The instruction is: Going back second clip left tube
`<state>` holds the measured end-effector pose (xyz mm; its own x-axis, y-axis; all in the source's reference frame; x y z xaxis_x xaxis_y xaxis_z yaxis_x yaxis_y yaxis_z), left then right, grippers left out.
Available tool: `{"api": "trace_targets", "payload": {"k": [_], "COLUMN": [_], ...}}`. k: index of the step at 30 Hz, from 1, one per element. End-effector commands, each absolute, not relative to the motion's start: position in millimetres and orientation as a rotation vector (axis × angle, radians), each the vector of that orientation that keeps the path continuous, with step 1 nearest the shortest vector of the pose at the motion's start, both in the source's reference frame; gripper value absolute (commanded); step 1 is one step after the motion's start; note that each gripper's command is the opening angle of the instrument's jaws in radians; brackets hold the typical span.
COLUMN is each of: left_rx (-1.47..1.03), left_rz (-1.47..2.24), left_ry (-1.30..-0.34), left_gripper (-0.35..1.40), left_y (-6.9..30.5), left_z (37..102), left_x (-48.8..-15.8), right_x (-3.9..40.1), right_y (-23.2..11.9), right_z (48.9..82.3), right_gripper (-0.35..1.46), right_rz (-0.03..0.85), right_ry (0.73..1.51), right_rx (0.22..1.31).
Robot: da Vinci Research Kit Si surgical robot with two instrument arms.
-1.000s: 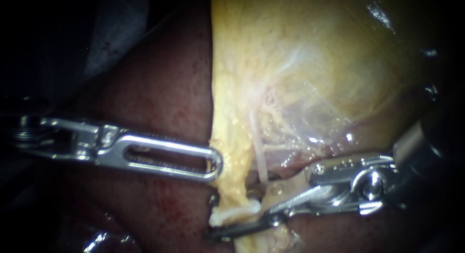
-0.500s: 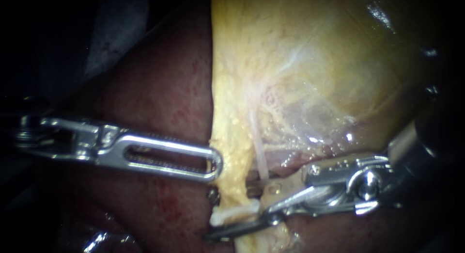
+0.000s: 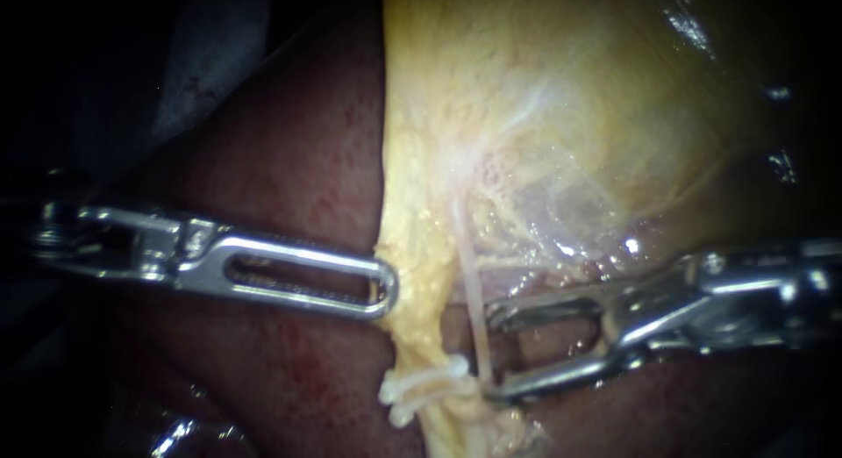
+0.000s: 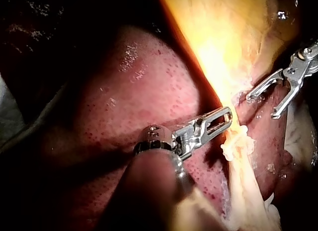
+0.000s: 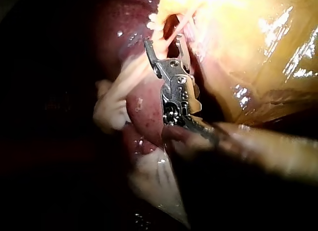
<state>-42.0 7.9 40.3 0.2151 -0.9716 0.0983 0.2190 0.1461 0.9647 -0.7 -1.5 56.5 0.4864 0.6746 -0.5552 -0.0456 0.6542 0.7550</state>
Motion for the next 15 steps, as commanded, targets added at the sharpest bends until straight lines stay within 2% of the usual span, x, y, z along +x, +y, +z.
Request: {"api": "trace_targets", "payload": {"k": [1,8,15], "left_rx": [1.038,1.036,1.034], "left_rz": [-1.075,-1.075,-1.076], "left_ry": [-0.949,-0.949,-0.95], "left_gripper": [-0.35,-0.35,-0.35], "left_y": [7.9,7.8,7.7], "left_z": [40.4,40.5,40.7], "left_x": [-42.0,-42.2,-42.5], "right_x": [-1.5,-5.0,-6.2], "right_y": [-1.1,1.1,2.4], "right_z": [56.1,54.5,53.3], "right_gripper": [0.52,0.52,0.52], "right_rz": [0.497,0.509,0.509], "right_ry": [0.976,0.985,0.99], "right_rx": [0.742,0.705,0.686]}}
